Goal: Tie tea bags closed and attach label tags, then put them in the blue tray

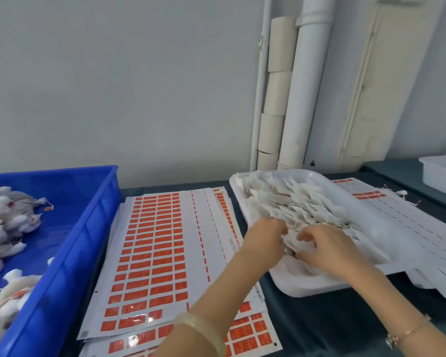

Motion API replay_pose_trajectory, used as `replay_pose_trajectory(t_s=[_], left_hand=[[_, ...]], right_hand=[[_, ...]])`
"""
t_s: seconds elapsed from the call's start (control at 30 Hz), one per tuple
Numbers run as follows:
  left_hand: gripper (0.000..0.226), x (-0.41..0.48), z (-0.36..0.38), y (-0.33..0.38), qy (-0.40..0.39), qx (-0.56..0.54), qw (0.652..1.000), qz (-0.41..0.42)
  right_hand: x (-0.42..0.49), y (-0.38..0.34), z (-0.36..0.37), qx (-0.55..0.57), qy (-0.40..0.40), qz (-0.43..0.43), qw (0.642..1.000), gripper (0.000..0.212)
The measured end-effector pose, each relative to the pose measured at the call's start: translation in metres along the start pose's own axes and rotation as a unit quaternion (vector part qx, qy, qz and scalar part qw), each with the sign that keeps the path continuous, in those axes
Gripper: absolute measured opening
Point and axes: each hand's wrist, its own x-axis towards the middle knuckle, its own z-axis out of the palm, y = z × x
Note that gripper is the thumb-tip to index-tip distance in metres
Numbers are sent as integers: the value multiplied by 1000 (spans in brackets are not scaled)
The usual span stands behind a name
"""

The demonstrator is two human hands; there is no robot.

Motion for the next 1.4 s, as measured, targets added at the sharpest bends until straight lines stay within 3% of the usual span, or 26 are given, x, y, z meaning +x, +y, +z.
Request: replay_pose_trajectory(t_s=[0.1,0.27,0.4,0.6,0.77,0.93,1.07,1.23,1.33,1.4], left_hand=[[37,14,10,6,-49,54,997,-2],[24,29,15,15,-49,111,993,11],[19,32,9,13,13,92,995,28],[19,21,-24,5,170,26,981,94],[16,-6,-67,-1,195,-68,976,75],[9,-47,-99,-25,216,-173,960,44],[11,-87,-97,-60,228,-253,940,-13],[18,-124,-53,-121,168,-312,904,-240],[12,-138,-33,-143,154,-370,862,-311],[9,-139,-33,-151,175,-399,832,-344]], right_hand=[[3,6,8,-36,18,8,999,30],[10,7,11,-35,64,8,997,15],[12,12,9,76,92,-13,993,13],[11,-4,-12,174,226,-86,955,7],[6,-42,-28,274,267,-142,913,8],[-2,-93,-25,386,204,-182,881,9],[-10,-136,1,396,149,-239,874,11],[-11,-168,85,374,-19,-157,914,6],[-11,-171,123,413,-85,-107,900,11],[-7,-173,132,444,-88,-86,887,10]])
